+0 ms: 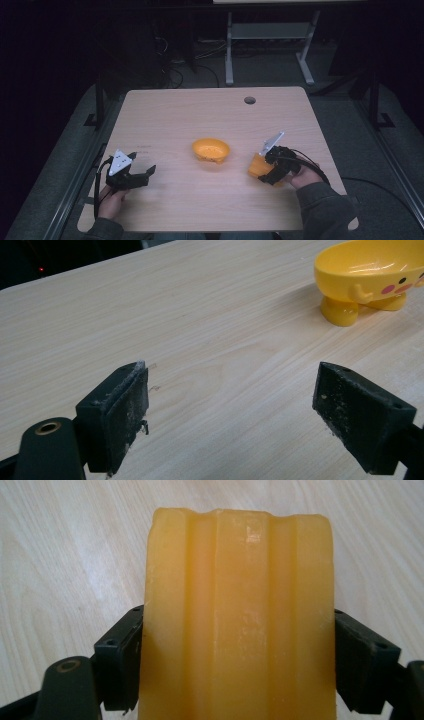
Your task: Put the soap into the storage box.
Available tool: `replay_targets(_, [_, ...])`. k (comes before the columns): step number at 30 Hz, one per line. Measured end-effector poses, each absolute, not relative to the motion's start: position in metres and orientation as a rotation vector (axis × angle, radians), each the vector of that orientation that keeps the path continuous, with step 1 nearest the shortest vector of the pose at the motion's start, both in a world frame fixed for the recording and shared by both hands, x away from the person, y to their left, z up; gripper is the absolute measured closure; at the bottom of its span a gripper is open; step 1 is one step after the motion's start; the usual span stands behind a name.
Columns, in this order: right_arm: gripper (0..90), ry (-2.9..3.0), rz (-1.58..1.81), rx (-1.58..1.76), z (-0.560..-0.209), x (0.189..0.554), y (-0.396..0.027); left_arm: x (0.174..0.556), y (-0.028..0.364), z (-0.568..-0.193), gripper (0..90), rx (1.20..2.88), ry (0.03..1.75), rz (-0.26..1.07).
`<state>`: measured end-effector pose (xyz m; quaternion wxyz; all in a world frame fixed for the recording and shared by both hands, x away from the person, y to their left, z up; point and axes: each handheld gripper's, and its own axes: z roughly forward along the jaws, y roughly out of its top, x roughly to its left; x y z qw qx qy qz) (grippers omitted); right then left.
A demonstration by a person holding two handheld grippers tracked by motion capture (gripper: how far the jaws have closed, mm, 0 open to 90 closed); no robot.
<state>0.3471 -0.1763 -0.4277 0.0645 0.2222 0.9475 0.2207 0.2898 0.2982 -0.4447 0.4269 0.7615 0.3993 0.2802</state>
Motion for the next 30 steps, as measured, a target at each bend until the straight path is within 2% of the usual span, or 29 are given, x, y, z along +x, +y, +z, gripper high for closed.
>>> replay_targets(30, [20.3,2.877,0.725,0.623,-0.407,0.372,-0.156,0.290,0.299,-0.444,14.0,1.894,1.003,0.698])
